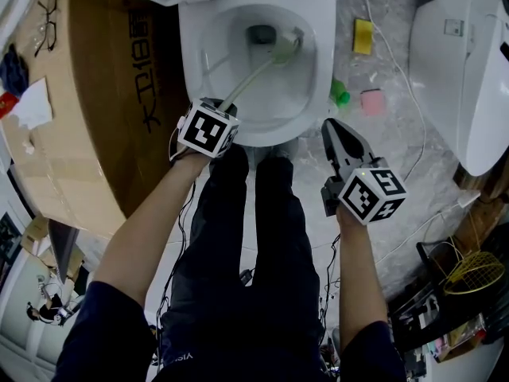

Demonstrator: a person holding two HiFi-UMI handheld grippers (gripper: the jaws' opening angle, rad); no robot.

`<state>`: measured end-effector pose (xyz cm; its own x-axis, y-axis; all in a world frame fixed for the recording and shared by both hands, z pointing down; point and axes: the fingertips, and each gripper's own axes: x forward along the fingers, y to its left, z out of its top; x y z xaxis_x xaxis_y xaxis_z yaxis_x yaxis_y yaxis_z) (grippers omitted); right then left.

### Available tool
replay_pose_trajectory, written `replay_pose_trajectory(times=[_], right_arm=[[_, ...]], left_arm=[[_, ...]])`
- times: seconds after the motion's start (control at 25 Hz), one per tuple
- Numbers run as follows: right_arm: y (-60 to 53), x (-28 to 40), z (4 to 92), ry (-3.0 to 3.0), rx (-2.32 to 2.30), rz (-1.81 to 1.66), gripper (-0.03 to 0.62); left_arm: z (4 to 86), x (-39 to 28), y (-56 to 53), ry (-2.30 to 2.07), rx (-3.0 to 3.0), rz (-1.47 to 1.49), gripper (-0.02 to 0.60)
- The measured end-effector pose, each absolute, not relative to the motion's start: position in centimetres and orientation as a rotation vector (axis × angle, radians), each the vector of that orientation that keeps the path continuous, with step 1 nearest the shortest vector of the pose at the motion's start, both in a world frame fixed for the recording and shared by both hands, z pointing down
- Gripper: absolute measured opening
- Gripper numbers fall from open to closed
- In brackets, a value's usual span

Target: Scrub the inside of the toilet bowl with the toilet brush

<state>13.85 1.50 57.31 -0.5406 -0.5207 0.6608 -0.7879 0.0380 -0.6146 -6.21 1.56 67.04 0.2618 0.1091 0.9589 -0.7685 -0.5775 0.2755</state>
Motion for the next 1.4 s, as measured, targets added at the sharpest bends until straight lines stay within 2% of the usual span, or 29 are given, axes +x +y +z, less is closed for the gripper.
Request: replay_pose_trajectory(times=[0.6, 1.4], right_arm=[[3.6, 12.4, 57.3, -2.071, 1.312, 1.492, 0.005], [3.2, 8.5, 57.0, -2.092, 1.231, 1.482, 0.005]], left_arm=[[66.9, -6.7, 7.6, -0.548, 1.715, 1.387, 0.032], [66.2, -11.2, 12.1, -0.54, 1.583, 1.402, 0.031]])
